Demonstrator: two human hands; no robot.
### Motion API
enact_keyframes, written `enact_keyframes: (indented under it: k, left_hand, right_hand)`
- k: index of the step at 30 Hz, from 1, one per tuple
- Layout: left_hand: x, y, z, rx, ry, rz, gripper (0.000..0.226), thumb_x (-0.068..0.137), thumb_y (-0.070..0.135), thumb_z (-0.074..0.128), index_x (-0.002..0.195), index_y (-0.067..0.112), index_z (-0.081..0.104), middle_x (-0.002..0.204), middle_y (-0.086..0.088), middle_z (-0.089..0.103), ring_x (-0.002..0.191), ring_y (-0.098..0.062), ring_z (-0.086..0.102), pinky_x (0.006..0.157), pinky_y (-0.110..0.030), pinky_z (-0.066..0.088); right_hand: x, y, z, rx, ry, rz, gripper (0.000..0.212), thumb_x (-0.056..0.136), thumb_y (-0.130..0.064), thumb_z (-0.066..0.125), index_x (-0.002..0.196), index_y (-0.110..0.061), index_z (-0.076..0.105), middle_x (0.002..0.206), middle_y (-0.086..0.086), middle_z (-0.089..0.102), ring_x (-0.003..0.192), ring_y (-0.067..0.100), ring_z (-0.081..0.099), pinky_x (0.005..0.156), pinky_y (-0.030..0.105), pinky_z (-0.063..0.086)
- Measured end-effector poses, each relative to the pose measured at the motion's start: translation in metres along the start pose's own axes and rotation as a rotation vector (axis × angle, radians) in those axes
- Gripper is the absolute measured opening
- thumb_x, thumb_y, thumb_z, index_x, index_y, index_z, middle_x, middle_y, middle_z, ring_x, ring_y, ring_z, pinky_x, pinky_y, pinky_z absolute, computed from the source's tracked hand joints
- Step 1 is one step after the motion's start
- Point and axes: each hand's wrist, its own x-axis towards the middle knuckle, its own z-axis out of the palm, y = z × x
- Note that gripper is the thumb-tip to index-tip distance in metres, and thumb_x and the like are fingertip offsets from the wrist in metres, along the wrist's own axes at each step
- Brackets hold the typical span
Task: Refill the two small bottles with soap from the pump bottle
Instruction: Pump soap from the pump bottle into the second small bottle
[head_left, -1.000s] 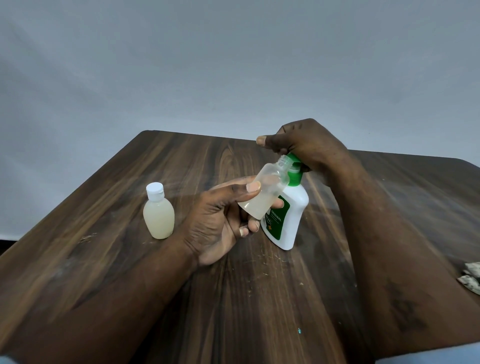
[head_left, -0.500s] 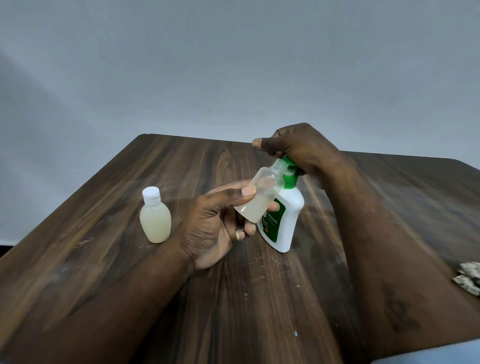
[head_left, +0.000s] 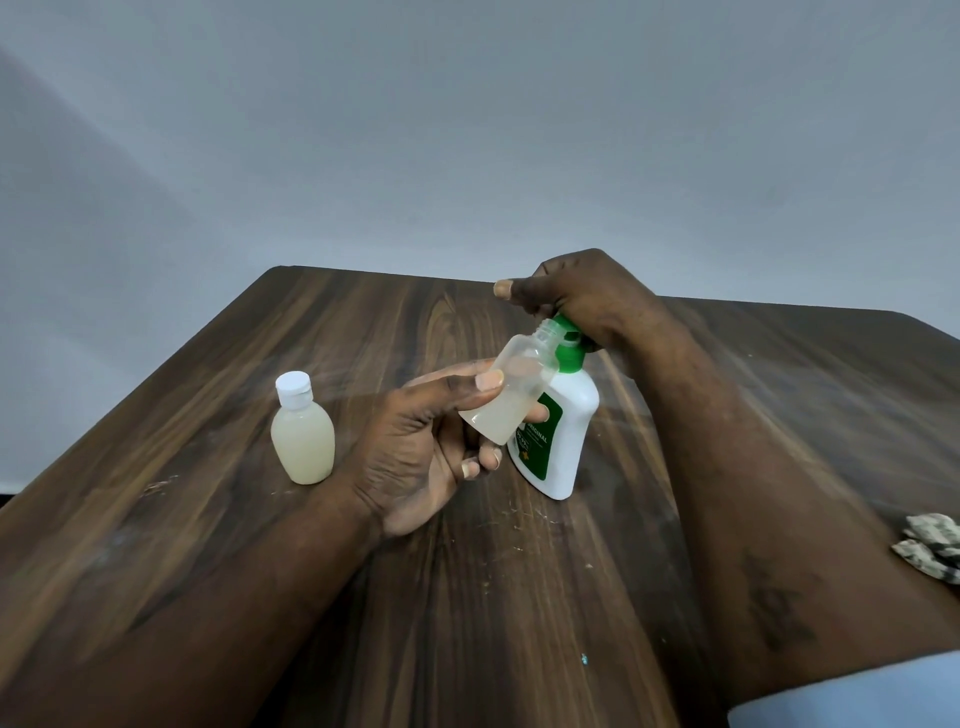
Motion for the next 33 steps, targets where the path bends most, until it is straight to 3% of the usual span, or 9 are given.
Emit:
enact_keyframes:
  k: [10, 15, 22, 26, 30, 33]
  left_hand:
    - [-0.0001, 0.0015, 0.0009, 0.007, -0.011, 0.014, 0.029, 0.08, 0.03, 0.064, 0.1, 0.018, 0.081, 0.099, -0.022, 0.074, 0.05, -0.015, 0.05, 0.04, -0.019, 0.036]
    - [0.0007, 0.0008, -0.0013, 0.011, 0.004, 0.008, 0.029, 0.083, 0.028, 0.062, 0.101, 0.017, 0.081, 0.099, -0.023, 0.074, 0.05, -0.015, 0.05, 0.04, -0.019, 0.037]
    - [0.0023, 0.0016, -0.0037, -0.019, -0.01, 0.006, 0.031, 0.084, 0.03, 0.061, 0.103, 0.015, 0.08, 0.103, -0.025, 0.072, 0.052, -0.016, 0.05, 0.042, -0.02, 0.038]
    - [0.0013, 0.0021, -0.0033, -0.022, -0.015, 0.004, 0.031, 0.079, 0.032, 0.064, 0.1, 0.016, 0.081, 0.1, -0.024, 0.073, 0.051, -0.016, 0.05, 0.04, -0.019, 0.038]
    - [0.0009, 0.0012, -0.005, -0.033, 0.01, -0.013, 0.036, 0.085, 0.03, 0.06, 0.109, 0.01, 0.075, 0.1, -0.024, 0.072, 0.051, -0.016, 0.049, 0.04, -0.019, 0.038]
    - [0.0008, 0.0013, -0.0048, -0.015, 0.011, -0.018, 0.031, 0.083, 0.031, 0.06, 0.1, 0.016, 0.081, 0.098, -0.022, 0.073, 0.05, -0.015, 0.048, 0.039, -0.018, 0.036]
  right_hand:
    - [0.0023, -0.0002, 0.0003, 0.027, 0.016, -0.002, 0.047, 0.082, -0.043, 0.087, 0.062, -0.017, 0.053, 0.056, -0.002, 0.05, 0.05, 0.014, 0.042, 0.054, 0.028, 0.037]
    - [0.0001, -0.0007, 0.0014, 0.011, -0.01, 0.01, 0.043, 0.082, -0.044, 0.086, 0.071, -0.014, 0.057, 0.064, 0.002, 0.053, 0.056, 0.016, 0.044, 0.061, 0.031, 0.041]
    - [0.0013, -0.0015, -0.0018, 0.024, 0.022, -0.01, 0.044, 0.083, -0.044, 0.086, 0.061, -0.018, 0.058, 0.048, -0.01, 0.054, 0.048, 0.01, 0.047, 0.054, 0.027, 0.039]
    - [0.0016, -0.0027, -0.0008, 0.013, 0.03, -0.007, 0.043, 0.083, -0.044, 0.086, 0.062, -0.017, 0.059, 0.051, -0.009, 0.055, 0.051, 0.011, 0.048, 0.056, 0.028, 0.04]
    - [-0.0003, -0.0022, 0.0024, 0.007, 0.019, 0.015, 0.042, 0.083, -0.042, 0.085, 0.065, -0.016, 0.059, 0.053, -0.008, 0.056, 0.046, 0.008, 0.048, 0.053, 0.024, 0.04]
    - [-0.001, -0.0017, 0.0027, 0.014, 0.009, 0.014, 0.042, 0.084, -0.042, 0.085, 0.065, -0.015, 0.058, 0.057, -0.005, 0.056, 0.051, 0.011, 0.049, 0.058, 0.027, 0.043]
